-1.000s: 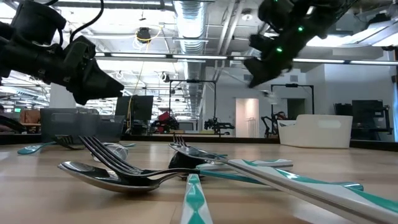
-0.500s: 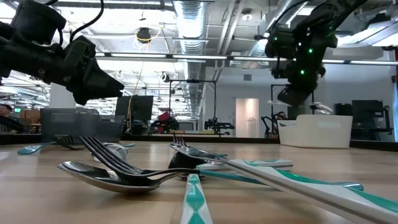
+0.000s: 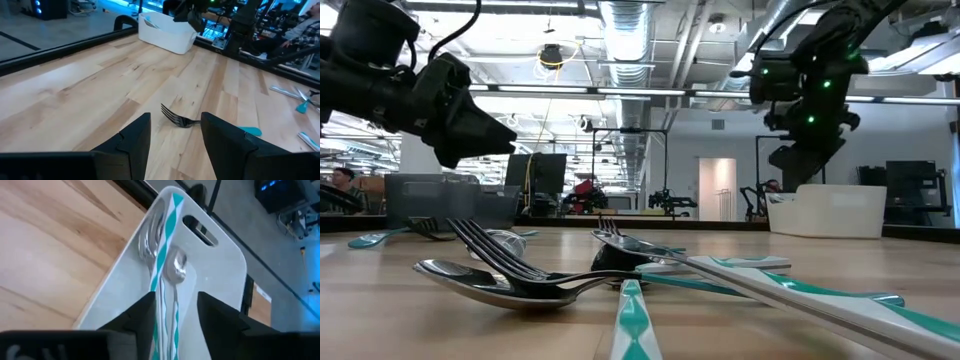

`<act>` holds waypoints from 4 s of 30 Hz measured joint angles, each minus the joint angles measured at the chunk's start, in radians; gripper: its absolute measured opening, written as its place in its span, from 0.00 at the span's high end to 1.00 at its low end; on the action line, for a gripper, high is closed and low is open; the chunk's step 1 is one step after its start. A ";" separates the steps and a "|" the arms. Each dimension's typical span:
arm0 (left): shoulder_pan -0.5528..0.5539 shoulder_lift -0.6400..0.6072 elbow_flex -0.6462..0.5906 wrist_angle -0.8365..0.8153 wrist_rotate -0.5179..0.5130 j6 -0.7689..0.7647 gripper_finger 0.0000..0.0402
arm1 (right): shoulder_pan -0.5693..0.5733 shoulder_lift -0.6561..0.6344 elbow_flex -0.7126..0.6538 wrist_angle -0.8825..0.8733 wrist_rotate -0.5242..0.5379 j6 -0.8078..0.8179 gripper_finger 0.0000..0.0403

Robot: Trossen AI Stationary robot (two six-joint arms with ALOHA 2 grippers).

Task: Sort silverware by color (type)
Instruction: Put the blue patterned knife into the bottom left white bin

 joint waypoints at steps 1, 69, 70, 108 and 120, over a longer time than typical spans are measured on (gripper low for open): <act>-0.007 0.000 0.000 0.000 -0.008 -0.002 0.60 | 0.023 -0.007 0.000 -0.017 0.000 0.037 0.55; -0.102 0.615 0.342 0.352 0.082 0.360 0.60 | 1.282 0.661 0.599 -0.271 -0.730 0.842 0.67; -0.102 0.615 0.342 0.351 0.082 0.359 0.60 | 1.280 0.658 0.605 -0.283 -0.719 0.832 0.67; -0.123 0.615 0.341 0.278 0.069 0.291 0.60 | 1.022 0.644 0.657 -0.262 -0.703 1.295 0.63; -0.123 0.615 0.341 0.247 0.065 0.324 0.60 | 0.997 0.638 0.558 -0.086 -0.703 1.378 0.63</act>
